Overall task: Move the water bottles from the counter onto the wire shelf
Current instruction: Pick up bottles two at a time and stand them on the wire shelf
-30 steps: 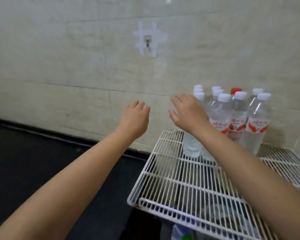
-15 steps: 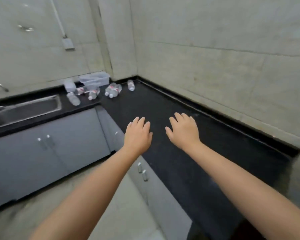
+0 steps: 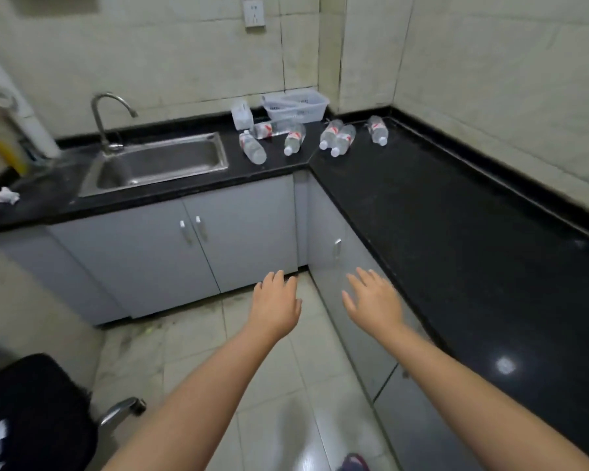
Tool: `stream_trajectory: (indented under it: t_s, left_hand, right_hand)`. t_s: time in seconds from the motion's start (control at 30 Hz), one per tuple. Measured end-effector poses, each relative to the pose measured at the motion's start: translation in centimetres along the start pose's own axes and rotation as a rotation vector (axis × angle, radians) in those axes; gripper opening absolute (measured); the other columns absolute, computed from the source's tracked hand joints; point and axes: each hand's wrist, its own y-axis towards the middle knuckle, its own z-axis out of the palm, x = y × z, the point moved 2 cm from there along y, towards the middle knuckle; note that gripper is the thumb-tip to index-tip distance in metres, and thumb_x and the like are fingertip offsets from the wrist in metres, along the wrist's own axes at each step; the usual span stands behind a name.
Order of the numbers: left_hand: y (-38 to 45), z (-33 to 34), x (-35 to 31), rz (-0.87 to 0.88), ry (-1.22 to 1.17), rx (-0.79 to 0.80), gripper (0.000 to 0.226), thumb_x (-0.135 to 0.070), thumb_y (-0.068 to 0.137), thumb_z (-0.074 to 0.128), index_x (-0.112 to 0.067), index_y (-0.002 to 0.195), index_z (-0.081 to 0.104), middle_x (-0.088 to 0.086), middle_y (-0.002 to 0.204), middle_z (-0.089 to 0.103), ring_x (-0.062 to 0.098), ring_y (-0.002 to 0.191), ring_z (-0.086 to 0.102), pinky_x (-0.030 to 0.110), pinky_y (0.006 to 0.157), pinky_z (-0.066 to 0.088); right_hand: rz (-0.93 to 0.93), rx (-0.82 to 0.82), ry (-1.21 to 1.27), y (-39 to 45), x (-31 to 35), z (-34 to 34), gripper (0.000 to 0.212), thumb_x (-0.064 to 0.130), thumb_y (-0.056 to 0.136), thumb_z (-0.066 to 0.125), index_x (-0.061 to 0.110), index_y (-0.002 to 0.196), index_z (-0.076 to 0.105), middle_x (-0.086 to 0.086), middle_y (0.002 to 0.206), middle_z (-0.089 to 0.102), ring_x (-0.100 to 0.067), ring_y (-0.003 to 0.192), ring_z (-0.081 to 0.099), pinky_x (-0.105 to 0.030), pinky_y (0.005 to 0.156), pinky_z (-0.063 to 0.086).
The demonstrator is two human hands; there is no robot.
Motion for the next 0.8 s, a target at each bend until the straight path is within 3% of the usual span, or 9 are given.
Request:
stream_trajectory:
  t_s: [0.13, 0.33, 0.43, 0.5, 0.8]
  left_hand:
    - [6.6, 0.7, 2.5, 0.008, 0.001, 0.047, 0.043, -0.03, 0.099, 0.036, -0.008, 0.136, 0.035, 0.014, 0.147, 0.031, 0.029, 0.137, 0.026, 0.037, 0.11, 0.028]
    - [19.5, 0.6, 5.3, 0.001, 0.032, 0.155, 0.042, -0.029, 0.1, 0.034, -0.007, 0.136, 0.035, 0.015, 0.151, 0.026, 0.029, 0.141, 0.02, 0.039, 0.114, 0.023]
    - [25.9, -0.7, 6.0, 0.037, 0.067, 0.184, 0.043, -0.028, 0.099, 0.035, -0.007, 0.136, 0.035, 0.016, 0.151, 0.025, 0.03, 0.142, 0.019, 0.04, 0.114, 0.022]
    - [30.1, -1.7, 6.6, 0.058, 0.073, 0.169, 0.044, -0.028, 0.099, 0.034, -0.007, 0.138, 0.033, 0.016, 0.152, 0.023, 0.03, 0.142, 0.018, 0.041, 0.115, 0.021]
    - [48.6, -3.7, 8.0, 0.203, 0.134, 0.128, 0.048, -0.029, 0.099, 0.034, -0.006, 0.142, 0.028, 0.017, 0.154, 0.02, 0.031, 0.144, 0.016, 0.042, 0.116, 0.02]
  right_hand:
    - [0.009, 0.012, 0.08, 6.8, 0.1, 2.7, 0.034, 0.026, 0.06, 0.061, 0.004, 0.082, 0.073, -0.016, 0.084, 0.075, -0.032, 0.075, 0.073, -0.043, 0.057, 0.059]
    - [0.03, -0.019, 0.213, 20.4, -2.7, 5.9, 0.032, 0.005, 0.058, 0.077, -0.005, 0.088, 0.07, -0.026, 0.09, 0.072, -0.039, 0.079, 0.07, -0.048, 0.062, 0.057]
    - [0.125, -0.033, 0.294, 26.7, -4.6, 5.7, 0.039, 0.007, 0.079, 0.065, -0.005, 0.116, 0.059, -0.027, 0.124, 0.058, -0.04, 0.116, 0.055, -0.047, 0.096, 0.045]
    - [0.162, -0.019, 0.284, 30.8, -6.0, 5.5, 0.042, 0.014, 0.089, 0.054, 0.0, 0.128, 0.049, -0.021, 0.138, 0.047, -0.034, 0.13, 0.042, -0.042, 0.108, 0.034]
    - [0.353, 0.029, 0.237, 44.0, -11.3, 7.2, 0.045, 0.024, 0.094, 0.044, 0.009, 0.136, 0.04, -0.011, 0.147, 0.037, -0.025, 0.137, 0.032, -0.035, 0.112, 0.026]
